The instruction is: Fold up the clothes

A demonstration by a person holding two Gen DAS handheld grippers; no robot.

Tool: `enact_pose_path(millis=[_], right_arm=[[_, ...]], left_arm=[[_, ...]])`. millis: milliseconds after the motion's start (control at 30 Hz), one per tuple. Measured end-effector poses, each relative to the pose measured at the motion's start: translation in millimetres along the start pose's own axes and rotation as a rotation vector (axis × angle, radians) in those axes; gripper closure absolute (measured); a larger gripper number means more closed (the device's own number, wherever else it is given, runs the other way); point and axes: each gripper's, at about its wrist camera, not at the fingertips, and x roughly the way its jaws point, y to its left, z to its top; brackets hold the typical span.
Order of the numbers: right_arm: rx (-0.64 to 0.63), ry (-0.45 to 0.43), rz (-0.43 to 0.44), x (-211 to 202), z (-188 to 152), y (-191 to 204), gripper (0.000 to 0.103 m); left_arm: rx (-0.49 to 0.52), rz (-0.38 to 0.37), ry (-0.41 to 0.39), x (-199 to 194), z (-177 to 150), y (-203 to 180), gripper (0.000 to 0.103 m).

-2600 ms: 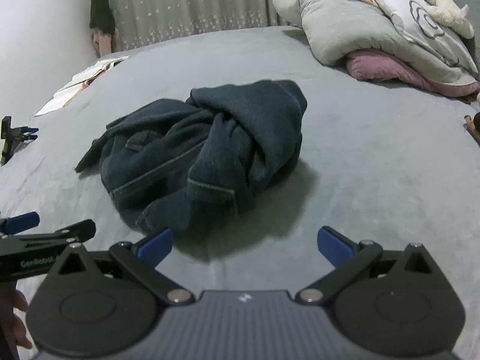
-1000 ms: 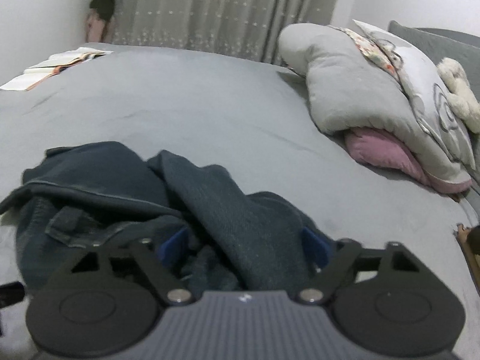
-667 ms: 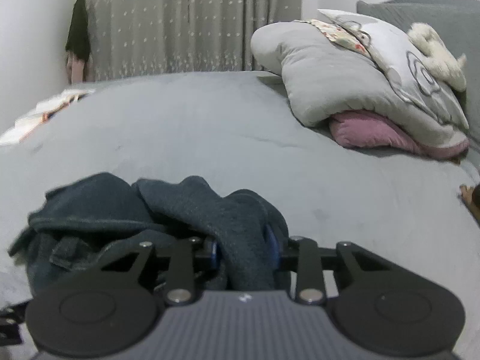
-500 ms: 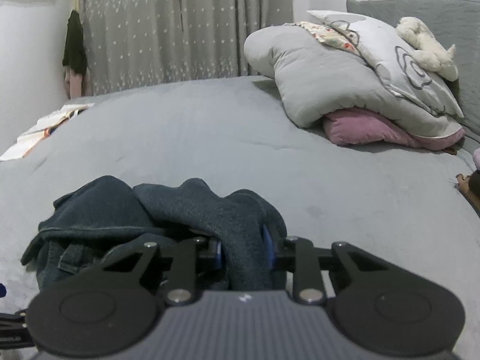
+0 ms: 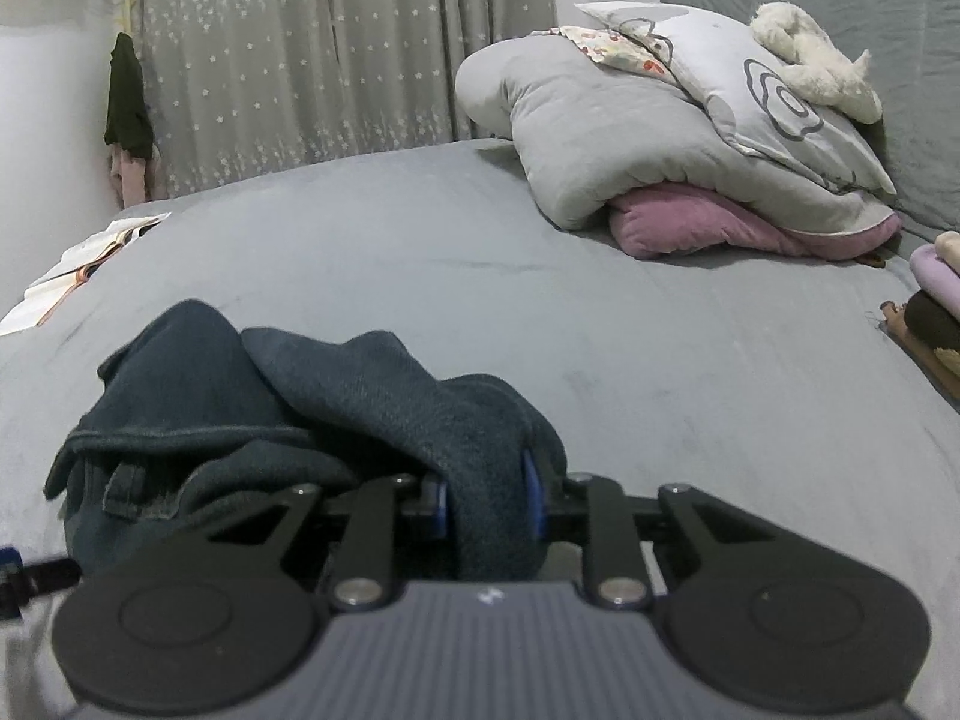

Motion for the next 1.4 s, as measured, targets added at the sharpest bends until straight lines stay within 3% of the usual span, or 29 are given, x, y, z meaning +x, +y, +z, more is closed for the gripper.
enact_pose_path(millis=[167, 367, 567, 700, 800, 867, 933, 967, 1033, 1133, 1400], right_arm=[[-0.011, 0.009, 0.007, -2.6, -13.4, -2.6, 0.083], [-0.037, 0.014, 0.014, -9.2, -22.5, -3.0, 0.083], [-0.058, 0.022, 0.021, -11.3, -33.4, -7.2, 0.083], [-0.066, 0.024, 0.028, -12.9, -38.5, -7.5, 0.083], [-0.061, 0.024, 0.032, -14.1, -39.6, -8.2, 0.083], [-0.056, 0.024, 0.033, -15.1, -39.8, -8.5, 0.082], [-0.05, 0.023, 0.035, -16.2, -40.0, -8.7, 0.082], [-0.048, 0.023, 0.036, -16.7, -40.1, -8.9, 0.082], [-0.042, 0.022, 0.037, -17.7, -40.4, -9.2, 0.082], [-0.033, 0.018, 0.043, -20.8, -39.8, -9.2, 0.081], [-0.002, -0.011, 0.079, -38.2, -32.7, -6.7, 0.075]], left_arm=[[-0.127, -0.045, -0.072, 0.1, 9.7, 20.9, 0.0], [-0.295, -0.142, -0.085, 18.7, 10.7, 34.9, 0.0], [-0.341, -0.132, -0.138, 30.3, 0.8, 41.8, 0.0], [-0.388, -0.172, -0.175, 37.0, -4.9, 49.7, 0.002], [-0.405, -0.2, -0.214, 36.4, -7.3, 53.2, 0.019], [-0.404, -0.219, -0.241, 35.7, -8.2, 53.4, 0.037], [-0.374, -0.238, -0.264, 31.9, -8.8, 48.1, 0.065], [-0.359, -0.239, -0.274, 31.1, -7.3, 44.2, 0.07], [-0.311, -0.215, -0.309, 24.5, -6.7, 36.0, 0.089], [-0.261, -0.197, -0.349, 14.4, -5.3, 30.3, 0.098], [-0.234, -0.271, -0.405, -22.5, 0.8, 21.8, 0.099]])
